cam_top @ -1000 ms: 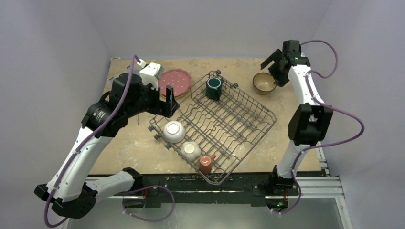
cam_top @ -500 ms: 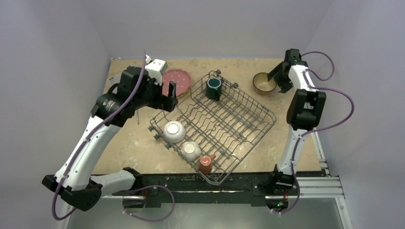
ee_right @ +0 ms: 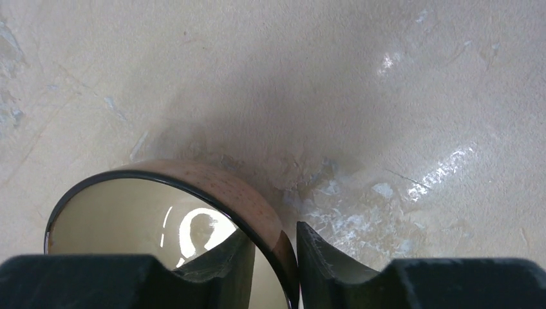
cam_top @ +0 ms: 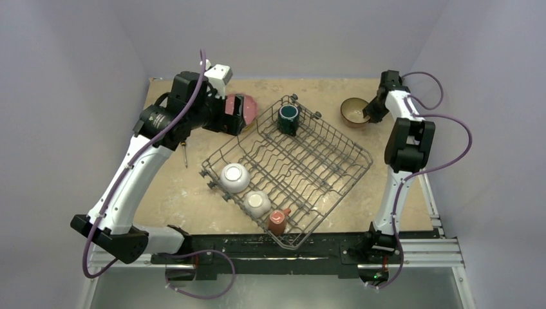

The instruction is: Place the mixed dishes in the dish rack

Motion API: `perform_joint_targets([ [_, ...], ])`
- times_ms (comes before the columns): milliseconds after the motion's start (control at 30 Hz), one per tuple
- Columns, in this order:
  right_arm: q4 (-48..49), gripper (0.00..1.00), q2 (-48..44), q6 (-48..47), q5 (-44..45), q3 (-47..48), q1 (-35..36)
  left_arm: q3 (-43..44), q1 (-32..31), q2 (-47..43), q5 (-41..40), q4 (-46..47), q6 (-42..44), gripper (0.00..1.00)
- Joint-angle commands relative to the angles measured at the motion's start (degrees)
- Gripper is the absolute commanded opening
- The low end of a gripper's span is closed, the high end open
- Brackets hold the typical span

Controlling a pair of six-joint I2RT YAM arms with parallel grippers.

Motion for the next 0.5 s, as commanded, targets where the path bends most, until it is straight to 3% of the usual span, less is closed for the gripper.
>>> perform_joint_targets([
  [0,2.33,0.26,-0.06,-0.97,0.29,-0.60,0.23,2.08,0.89,-0.33,2.55,-0.40,-0.96,1.00],
  [133,3.31,0.16,-0.16,0.79,-0.34,-2.00,0.20,1.27,1.16,-1.27,3.25,-0.40,-1.51,1.00],
  [233,2.42,0.02,-0.61,0.69,-0.95,0.00,0.17,0.45,1.25,-2.47,3.85,-0.61,-1.89,1.00],
  [467,-1.14,0.00,-7.65,-0.71,0.13,5.81,0.23,-3.60,1.25,-7.20,4.65,-0.81,-2.61,1.00],
])
